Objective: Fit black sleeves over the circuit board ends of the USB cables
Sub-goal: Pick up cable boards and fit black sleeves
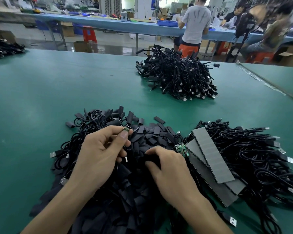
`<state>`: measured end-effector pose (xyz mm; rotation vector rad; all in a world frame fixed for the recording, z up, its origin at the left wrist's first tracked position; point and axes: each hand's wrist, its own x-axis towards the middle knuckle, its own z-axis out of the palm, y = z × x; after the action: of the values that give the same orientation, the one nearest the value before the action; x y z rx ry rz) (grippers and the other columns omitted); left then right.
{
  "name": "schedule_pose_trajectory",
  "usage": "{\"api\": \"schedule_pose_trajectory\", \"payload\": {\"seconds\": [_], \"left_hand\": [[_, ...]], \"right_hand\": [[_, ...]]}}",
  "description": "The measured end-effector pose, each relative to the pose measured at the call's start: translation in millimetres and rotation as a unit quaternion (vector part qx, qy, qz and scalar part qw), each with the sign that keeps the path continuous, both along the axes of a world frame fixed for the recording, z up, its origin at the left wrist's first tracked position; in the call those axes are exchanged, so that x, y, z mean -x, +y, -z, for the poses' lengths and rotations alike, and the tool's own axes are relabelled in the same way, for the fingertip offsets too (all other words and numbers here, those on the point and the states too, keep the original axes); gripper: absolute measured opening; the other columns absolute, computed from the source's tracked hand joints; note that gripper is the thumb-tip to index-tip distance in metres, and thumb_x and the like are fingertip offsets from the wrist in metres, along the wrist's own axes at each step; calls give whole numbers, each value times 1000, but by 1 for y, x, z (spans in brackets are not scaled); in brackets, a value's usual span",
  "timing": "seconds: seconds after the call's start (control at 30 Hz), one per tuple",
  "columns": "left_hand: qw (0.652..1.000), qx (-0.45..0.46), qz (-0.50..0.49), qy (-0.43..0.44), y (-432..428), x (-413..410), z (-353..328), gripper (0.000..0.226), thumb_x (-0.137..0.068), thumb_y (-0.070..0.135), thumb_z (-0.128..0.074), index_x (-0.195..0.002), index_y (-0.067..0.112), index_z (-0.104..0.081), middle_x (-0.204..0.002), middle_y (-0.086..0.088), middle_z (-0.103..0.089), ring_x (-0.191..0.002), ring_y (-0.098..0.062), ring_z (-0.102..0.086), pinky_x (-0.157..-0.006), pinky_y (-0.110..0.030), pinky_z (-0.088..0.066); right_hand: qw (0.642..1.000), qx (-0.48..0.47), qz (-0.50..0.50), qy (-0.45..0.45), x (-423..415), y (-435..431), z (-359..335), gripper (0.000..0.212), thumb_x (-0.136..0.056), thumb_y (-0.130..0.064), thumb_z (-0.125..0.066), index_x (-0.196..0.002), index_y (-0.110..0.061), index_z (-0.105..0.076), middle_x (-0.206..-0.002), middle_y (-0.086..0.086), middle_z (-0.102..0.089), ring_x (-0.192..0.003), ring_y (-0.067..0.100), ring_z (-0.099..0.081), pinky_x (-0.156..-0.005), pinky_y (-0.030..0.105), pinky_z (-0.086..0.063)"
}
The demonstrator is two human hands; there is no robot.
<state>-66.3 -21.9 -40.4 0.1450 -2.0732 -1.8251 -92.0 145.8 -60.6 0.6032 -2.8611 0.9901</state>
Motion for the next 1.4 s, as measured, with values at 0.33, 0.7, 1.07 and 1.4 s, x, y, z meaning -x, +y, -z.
{"api": "schedule_pose_trajectory", "payload": {"seconds": [0.33, 0.7, 1.07, 1.4], "left_hand": [[1000, 14, 10, -12, 0, 0, 2, 19, -95, 16, -62, -85, 26, -76, -72, 0, -71, -53, -3, -57, -49, -15, -47], [998, 43, 47, 2, -3, 2, 6, 17, -94, 27, -60, -90, 35, -74, -60, 4, -62, -49, -3, -51, -50, -12, -41], [997, 67, 48, -6, -7, 1, 8, 20, -95, 27, -59, -93, 40, -74, -64, 7, -64, -52, -1, -53, -50, -14, -43], [986, 114, 119, -19, -2, -4, 5, 28, -81, 56, -55, -96, 41, -73, -55, 6, -55, -49, -5, -45, -48, -21, -39]], "right_hand": [[997, 73, 34, 2, 7, 7, 0, 19, -81, -33, -78, -99, -30, -73, -86, -18, -65, -82, 1, -61, -76, 24, -51], [994, 77, -34, -63, 7, 13, -13, 29, -88, -14, -71, -105, -37, -73, -81, -25, -65, -75, -12, -59, -67, 5, -43], [994, 109, -16, -6, 4, 12, -20, 8, -89, -23, -70, -82, -26, -71, -73, -18, -66, -76, -2, -62, -67, 12, -45], [935, 342, -52, -75, 0, 6, -29, 29, -84, -4, -71, -90, -31, -66, -82, -6, -73, -73, 12, -70, -72, 32, -59]]}}
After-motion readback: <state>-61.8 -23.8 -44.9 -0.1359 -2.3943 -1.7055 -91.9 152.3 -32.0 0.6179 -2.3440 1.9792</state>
